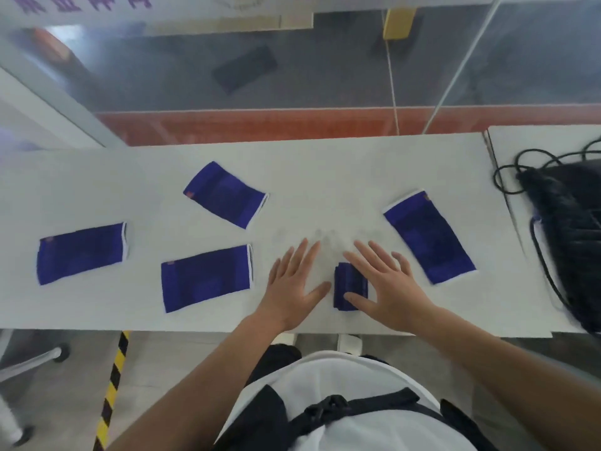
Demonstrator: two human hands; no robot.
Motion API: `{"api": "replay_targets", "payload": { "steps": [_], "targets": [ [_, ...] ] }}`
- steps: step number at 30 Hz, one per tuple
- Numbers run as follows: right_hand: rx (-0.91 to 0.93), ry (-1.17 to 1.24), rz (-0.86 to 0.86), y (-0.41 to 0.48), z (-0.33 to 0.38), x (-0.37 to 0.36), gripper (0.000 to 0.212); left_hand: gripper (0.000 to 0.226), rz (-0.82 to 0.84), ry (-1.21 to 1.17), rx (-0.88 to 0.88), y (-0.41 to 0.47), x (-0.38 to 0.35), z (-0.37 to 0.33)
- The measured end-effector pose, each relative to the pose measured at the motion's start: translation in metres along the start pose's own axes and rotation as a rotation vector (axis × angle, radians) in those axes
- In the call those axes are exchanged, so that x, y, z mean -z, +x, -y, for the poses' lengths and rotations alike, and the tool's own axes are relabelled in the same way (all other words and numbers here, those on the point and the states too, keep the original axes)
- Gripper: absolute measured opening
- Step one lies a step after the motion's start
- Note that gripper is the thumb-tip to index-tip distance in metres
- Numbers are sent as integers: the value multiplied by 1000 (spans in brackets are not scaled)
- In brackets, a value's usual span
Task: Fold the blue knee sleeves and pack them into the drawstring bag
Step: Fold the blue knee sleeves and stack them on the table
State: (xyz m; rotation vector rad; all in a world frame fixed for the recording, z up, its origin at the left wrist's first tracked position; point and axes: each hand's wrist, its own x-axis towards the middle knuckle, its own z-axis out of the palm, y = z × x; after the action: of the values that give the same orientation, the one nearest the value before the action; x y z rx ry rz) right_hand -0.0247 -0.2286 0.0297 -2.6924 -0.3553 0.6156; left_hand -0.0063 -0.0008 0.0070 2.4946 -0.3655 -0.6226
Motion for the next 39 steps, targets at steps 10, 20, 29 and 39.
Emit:
{"api": "replay_targets", "payload": {
  "steps": [10,20,29,39],
  "targets": [
    [209,73,57,74,100,-5,66,100,-550,-382,525,-110,52,81],
    [192,2,215,114,187,-45,67,99,-501,-427,903,-148,92,222],
    [-28,-13,222,145,263,-83,63,88,-347,-151,860,-105,157,350],
    [-240,-91,244,133,294,-124,73,74,-93,136,503,-91,169,387]
  ]
}}
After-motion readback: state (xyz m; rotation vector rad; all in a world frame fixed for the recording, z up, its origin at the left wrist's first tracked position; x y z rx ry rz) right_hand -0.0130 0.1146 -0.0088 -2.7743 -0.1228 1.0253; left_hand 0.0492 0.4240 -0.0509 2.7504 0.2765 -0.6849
